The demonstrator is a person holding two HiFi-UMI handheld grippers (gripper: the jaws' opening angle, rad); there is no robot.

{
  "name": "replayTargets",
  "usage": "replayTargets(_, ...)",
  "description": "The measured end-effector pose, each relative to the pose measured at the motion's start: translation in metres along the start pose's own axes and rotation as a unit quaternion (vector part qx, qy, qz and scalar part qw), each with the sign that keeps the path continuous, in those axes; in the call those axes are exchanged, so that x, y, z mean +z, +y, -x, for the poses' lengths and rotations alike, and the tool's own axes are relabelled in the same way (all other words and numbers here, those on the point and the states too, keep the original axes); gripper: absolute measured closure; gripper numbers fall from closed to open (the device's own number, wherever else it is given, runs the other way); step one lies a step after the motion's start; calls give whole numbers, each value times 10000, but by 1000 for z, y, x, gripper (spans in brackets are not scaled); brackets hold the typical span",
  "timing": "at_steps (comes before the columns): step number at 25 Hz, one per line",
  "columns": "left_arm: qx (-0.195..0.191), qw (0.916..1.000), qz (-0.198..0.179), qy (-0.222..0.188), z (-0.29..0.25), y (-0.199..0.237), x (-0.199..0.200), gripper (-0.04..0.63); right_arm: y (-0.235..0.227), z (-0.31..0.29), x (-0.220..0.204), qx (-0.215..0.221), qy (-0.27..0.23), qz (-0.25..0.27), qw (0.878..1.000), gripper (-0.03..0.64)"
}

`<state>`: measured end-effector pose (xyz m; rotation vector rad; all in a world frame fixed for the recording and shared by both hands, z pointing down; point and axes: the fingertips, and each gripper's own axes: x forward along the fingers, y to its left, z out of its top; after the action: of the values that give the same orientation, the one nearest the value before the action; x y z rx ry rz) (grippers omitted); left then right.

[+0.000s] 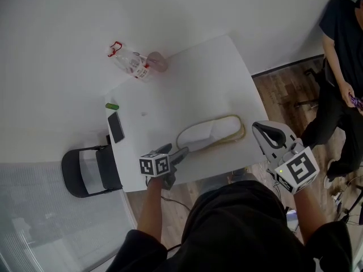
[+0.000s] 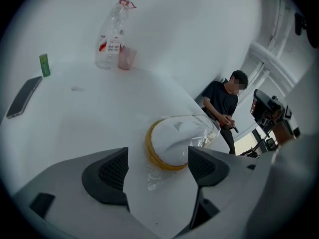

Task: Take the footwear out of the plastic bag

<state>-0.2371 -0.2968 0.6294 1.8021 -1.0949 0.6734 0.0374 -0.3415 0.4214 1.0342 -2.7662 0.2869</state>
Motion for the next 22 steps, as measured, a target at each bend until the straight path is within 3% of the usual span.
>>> replayTargets(6, -600, 9977, 242, 178, -17, -8, 8, 233, -3, -28, 4, -46, 111, 7, 9999, 600)
replayTargets(13, -683, 9967, 133, 425, -27, -9, 2, 240, 4, -54, 10, 63, 94, 34, 9999, 600)
replayTargets(22, -1006, 9938, 143, 442, -35, -24, 5, 430, 4, -57, 2, 164, 141, -44, 9998, 600)
